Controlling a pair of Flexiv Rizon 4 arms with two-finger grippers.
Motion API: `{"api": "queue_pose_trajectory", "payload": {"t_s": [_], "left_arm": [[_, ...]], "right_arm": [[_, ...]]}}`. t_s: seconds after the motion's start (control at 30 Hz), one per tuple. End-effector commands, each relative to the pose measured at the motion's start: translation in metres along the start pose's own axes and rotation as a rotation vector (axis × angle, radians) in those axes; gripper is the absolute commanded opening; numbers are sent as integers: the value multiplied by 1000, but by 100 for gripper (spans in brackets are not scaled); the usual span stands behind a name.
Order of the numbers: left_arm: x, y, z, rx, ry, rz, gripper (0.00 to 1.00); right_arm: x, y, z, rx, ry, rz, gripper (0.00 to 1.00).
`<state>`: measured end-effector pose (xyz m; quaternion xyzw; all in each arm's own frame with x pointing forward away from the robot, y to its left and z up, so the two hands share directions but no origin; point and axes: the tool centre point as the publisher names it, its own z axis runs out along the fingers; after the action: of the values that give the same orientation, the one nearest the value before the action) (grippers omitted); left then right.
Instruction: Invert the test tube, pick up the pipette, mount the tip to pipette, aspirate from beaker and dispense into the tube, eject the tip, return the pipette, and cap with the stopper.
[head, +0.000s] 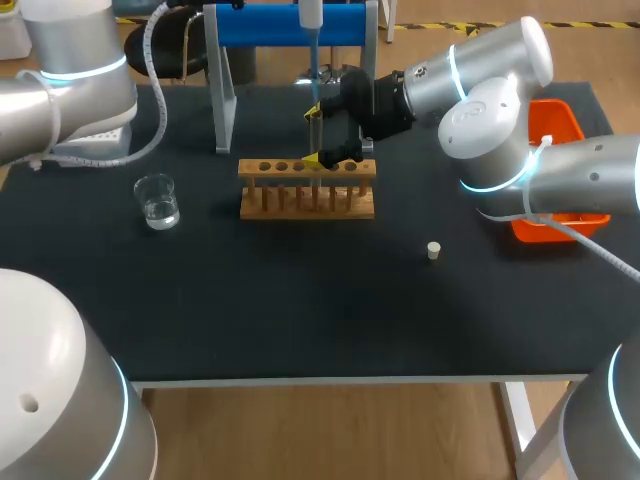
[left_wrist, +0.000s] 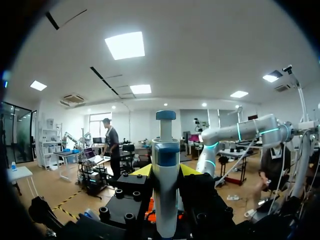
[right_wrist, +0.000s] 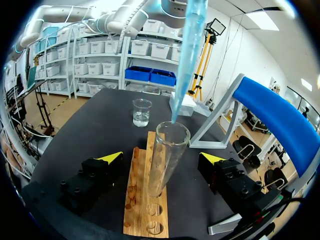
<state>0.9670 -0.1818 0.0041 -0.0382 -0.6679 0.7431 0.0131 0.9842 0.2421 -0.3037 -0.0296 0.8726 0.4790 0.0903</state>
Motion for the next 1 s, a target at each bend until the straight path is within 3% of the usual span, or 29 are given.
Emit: {"api": "queue_pose_trajectory", "payload": {"t_s": [0.03, 1.0], "left_arm": [[-3, 2, 0, 3, 5, -2, 0], [-7, 15, 0, 10, 9, -39, 0]], "right_arm": [[0, 0, -1, 3, 1, 0, 100], [0, 0, -1, 3, 1, 0, 100]]}}
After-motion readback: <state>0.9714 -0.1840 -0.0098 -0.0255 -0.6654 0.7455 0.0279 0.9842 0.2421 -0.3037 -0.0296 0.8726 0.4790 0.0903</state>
